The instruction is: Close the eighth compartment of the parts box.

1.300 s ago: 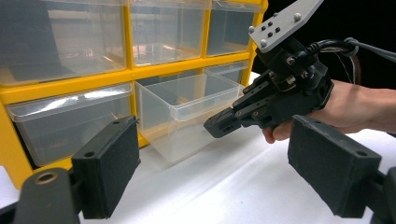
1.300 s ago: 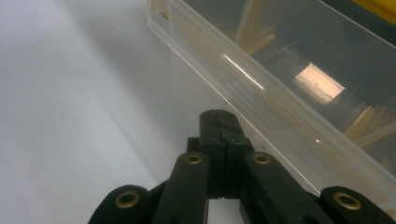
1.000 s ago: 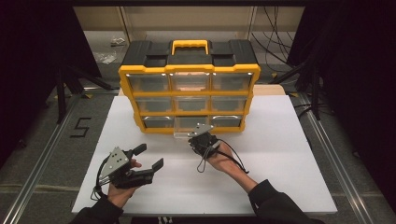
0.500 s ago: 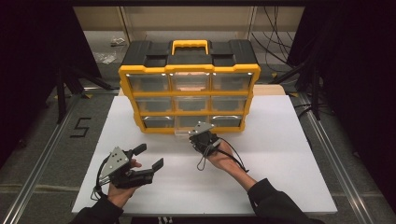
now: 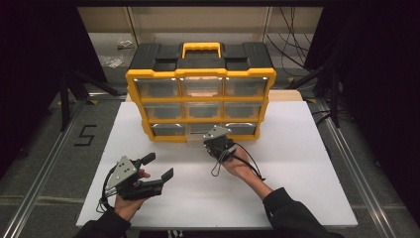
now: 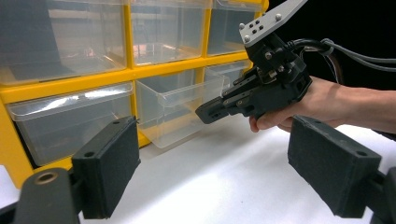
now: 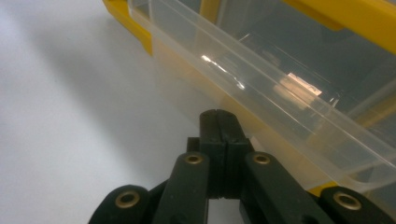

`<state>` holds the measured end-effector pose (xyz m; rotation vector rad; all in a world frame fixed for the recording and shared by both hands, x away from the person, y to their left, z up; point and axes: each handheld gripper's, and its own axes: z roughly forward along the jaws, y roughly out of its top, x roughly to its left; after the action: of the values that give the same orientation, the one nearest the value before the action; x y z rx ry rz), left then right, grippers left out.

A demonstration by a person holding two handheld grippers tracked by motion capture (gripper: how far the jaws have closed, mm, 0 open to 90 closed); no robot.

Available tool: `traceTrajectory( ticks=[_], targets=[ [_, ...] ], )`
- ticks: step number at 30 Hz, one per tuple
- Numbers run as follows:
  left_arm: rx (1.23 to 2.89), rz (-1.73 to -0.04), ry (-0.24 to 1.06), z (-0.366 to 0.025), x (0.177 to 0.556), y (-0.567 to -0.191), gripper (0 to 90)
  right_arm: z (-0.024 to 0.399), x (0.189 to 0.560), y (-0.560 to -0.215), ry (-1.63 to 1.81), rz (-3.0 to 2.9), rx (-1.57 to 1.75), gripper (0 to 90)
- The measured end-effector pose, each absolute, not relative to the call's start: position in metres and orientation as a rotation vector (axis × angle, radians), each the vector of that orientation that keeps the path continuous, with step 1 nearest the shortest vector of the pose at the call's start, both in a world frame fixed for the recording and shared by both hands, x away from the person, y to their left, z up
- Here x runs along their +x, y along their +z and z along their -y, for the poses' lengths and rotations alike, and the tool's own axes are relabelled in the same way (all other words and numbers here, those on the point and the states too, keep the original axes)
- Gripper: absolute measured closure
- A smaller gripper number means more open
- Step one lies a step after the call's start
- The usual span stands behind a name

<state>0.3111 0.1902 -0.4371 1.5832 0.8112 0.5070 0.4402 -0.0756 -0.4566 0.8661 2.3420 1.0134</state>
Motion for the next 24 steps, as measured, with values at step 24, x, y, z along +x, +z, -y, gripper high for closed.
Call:
traceTrajectory(
  ticks=[24],
  targets=[
    [1.583, -0.813, 0.508, -0.190, 0.311, -0.437, 16.1, 0.089, 0.454, -0.450, 1.056, -2.271, 0.913, 90.0]
  ],
)
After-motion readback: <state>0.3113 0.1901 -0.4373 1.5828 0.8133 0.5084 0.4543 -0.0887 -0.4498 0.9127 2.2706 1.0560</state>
